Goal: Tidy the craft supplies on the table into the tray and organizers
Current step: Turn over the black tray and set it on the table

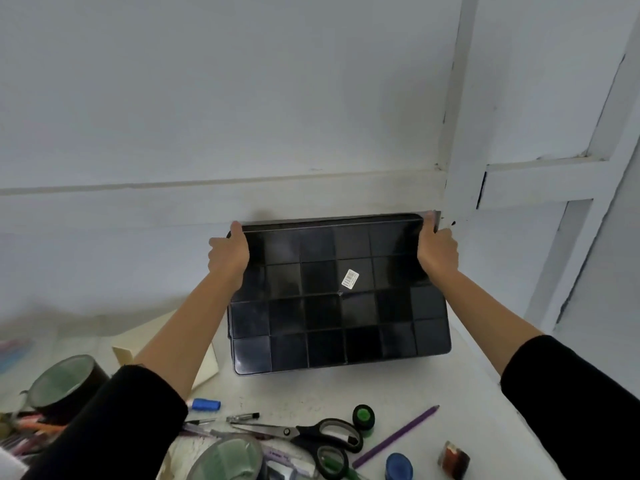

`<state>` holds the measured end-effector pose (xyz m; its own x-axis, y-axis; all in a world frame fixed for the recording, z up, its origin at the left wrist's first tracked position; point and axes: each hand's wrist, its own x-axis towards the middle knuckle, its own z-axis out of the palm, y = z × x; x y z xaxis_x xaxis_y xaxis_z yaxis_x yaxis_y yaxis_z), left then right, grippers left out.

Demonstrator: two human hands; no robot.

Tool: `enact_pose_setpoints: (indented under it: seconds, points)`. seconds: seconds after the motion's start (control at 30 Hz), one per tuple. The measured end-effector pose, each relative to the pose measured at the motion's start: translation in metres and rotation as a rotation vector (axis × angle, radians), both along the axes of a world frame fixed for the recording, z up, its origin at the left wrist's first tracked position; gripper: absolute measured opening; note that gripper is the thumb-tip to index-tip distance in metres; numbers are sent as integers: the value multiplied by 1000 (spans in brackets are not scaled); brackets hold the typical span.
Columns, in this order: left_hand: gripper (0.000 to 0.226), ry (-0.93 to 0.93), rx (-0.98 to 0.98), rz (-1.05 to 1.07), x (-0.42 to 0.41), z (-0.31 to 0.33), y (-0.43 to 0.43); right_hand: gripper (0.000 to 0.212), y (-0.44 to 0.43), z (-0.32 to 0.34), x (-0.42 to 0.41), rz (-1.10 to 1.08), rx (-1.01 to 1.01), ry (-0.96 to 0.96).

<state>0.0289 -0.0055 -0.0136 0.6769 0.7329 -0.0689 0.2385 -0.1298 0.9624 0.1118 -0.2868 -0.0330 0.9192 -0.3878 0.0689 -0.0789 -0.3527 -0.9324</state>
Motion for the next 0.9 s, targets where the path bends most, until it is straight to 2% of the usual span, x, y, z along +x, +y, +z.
enact_pose_setpoints:
  seconds: [0.13,0.3,0.43,0.6,0.63,0.73,0.8,0.9]
  points:
    - [75,-55,-107,45,-13,4,7,79,-6,6,-8,-92,78,11]
    - [75,-66,-145,41,-38,9,11,79,-17,13,-23,-92,97,29]
    - [81,-119,-218,16,-47,17,17,79,-26,24,-37,-98,208,9]
    - [57,-125,-347,-8,-64,39,17,89,-45,47,-61,21,455,109]
    - [53,-97,-383,-32,-68,43,18,84,-50,49,-63,55,510,135]
    - [41,-47,-470,-57,-85,50,19,38,-62,52,-79,79,494,159]
    - [36,-38,-483,-71,-95,48,15,29,-65,54,-89,72,472,192]
    - [31,-40,-512,-92,-109,40,14,28,-71,57,-107,105,546,274]
